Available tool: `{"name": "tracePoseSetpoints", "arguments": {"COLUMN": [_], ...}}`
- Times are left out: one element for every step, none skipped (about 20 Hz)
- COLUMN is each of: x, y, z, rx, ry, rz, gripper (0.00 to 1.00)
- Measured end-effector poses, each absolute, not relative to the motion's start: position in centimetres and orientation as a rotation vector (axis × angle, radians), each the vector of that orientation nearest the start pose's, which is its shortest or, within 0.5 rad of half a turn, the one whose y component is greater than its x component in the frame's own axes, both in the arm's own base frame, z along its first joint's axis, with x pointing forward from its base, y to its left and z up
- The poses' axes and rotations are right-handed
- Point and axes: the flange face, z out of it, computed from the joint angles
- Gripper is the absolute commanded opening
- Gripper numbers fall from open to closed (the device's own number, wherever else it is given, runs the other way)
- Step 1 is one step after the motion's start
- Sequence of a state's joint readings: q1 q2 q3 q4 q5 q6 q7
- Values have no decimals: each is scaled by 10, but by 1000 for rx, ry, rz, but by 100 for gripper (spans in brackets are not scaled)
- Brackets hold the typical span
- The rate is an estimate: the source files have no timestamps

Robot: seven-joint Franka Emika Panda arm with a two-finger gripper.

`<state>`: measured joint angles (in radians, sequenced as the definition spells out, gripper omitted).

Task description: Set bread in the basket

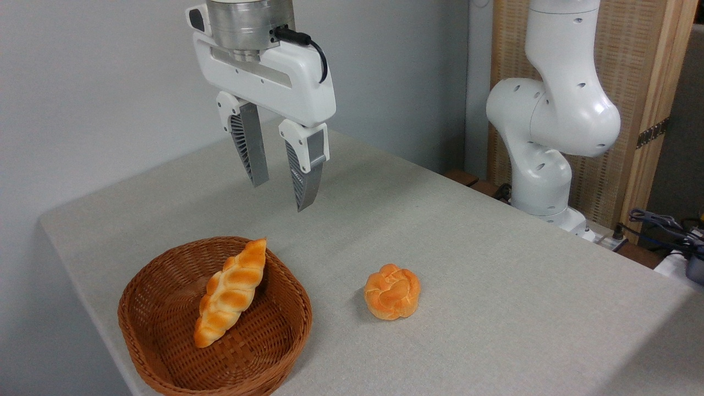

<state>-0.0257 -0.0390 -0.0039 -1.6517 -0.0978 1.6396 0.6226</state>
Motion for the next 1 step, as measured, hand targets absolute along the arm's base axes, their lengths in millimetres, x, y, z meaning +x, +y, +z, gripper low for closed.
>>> {"name": "tracePoseSetpoints", "arguments": {"x": [547], "y": [-28], "z": [614], "rx": [-3057], "ry": [1029], "rz": [-88], "gripper": [100]}}
